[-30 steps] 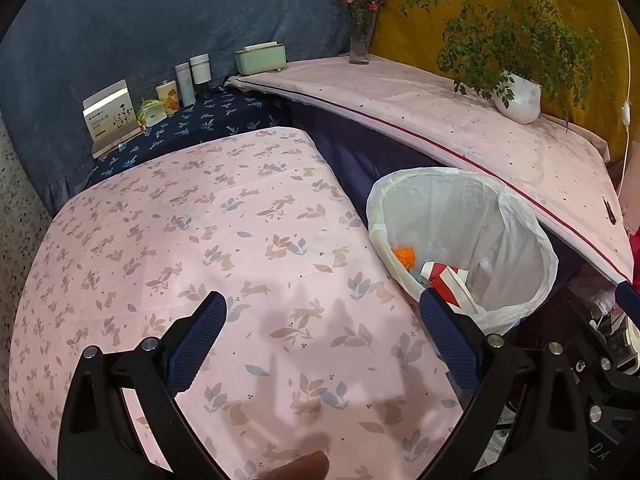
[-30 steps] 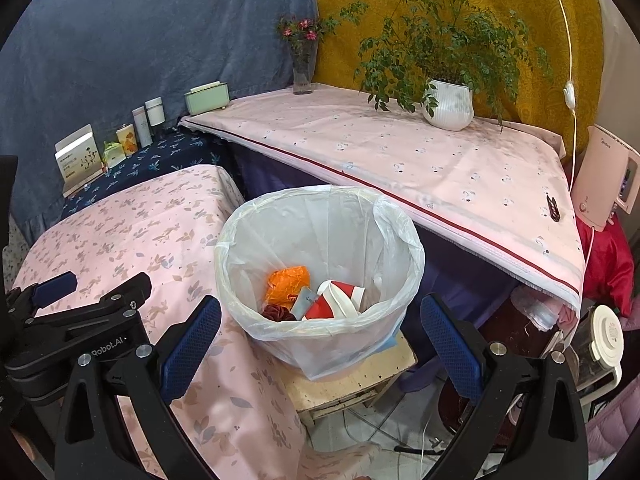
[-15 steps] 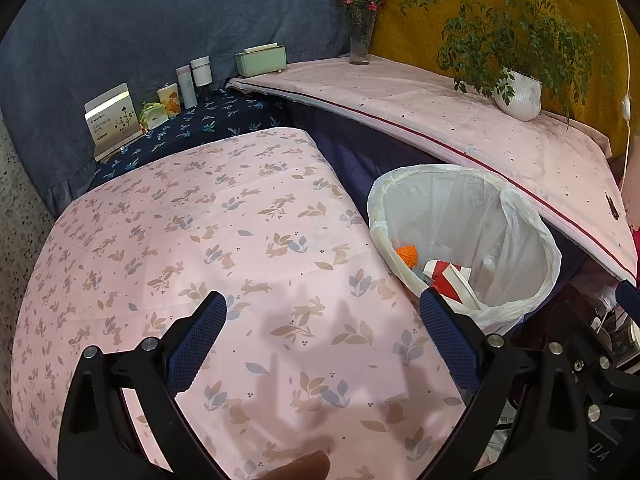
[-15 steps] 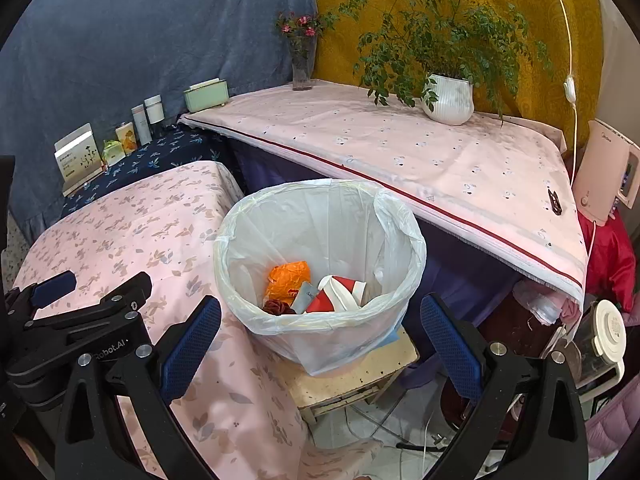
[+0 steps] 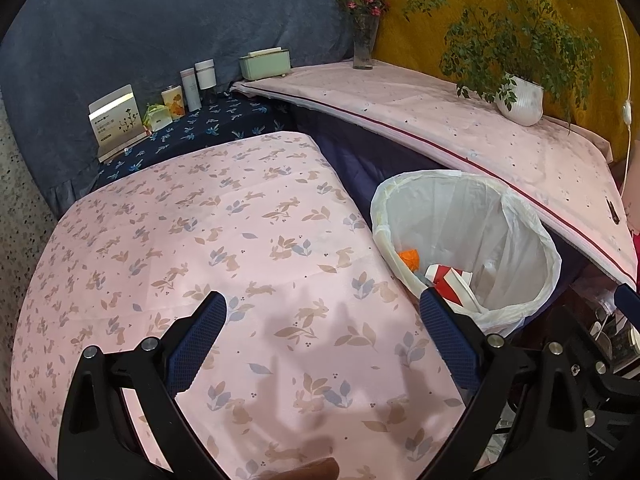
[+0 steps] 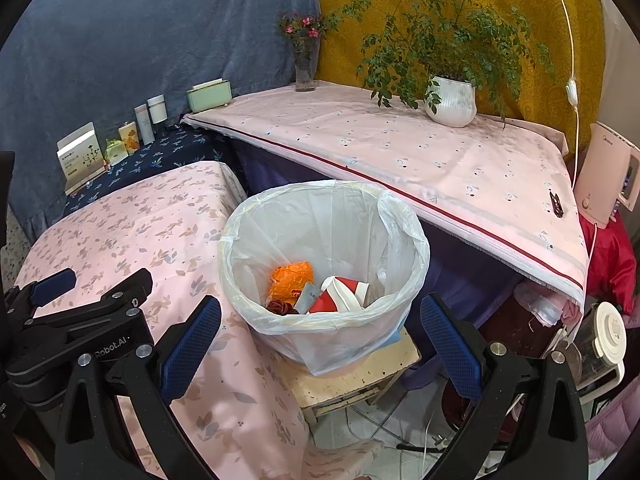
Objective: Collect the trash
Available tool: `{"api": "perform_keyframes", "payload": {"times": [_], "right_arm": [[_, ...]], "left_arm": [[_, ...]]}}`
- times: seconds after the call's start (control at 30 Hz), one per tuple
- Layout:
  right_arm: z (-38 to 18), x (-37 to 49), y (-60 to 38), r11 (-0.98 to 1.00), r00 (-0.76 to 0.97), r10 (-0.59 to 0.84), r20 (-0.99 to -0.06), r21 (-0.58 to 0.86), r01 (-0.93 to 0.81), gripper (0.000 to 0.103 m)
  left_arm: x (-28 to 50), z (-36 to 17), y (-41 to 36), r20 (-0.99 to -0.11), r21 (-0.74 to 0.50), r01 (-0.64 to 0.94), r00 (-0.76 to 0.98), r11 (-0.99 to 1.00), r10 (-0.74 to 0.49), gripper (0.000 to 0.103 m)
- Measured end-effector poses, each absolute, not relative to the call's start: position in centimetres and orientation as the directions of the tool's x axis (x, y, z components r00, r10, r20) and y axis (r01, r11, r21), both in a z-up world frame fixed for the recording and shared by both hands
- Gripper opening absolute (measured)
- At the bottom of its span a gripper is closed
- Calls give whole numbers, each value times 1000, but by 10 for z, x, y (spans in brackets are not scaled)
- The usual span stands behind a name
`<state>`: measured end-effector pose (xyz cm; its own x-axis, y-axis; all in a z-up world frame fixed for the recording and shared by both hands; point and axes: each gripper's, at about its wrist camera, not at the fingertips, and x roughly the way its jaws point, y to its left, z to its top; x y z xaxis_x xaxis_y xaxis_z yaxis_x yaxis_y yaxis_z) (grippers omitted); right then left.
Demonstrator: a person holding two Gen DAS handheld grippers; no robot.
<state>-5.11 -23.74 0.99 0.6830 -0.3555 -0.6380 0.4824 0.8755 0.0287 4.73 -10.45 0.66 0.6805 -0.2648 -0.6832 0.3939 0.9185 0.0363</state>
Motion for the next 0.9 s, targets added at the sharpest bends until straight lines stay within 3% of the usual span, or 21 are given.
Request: {"api": "perform_keyframes", "payload": {"times": [0.9], "right_arm": [[6,-52,-238,874,678,-355,-644,28,485,96]], "left_arm": [[46,7,-102,-684,24,379,681,925,-261,93]]}}
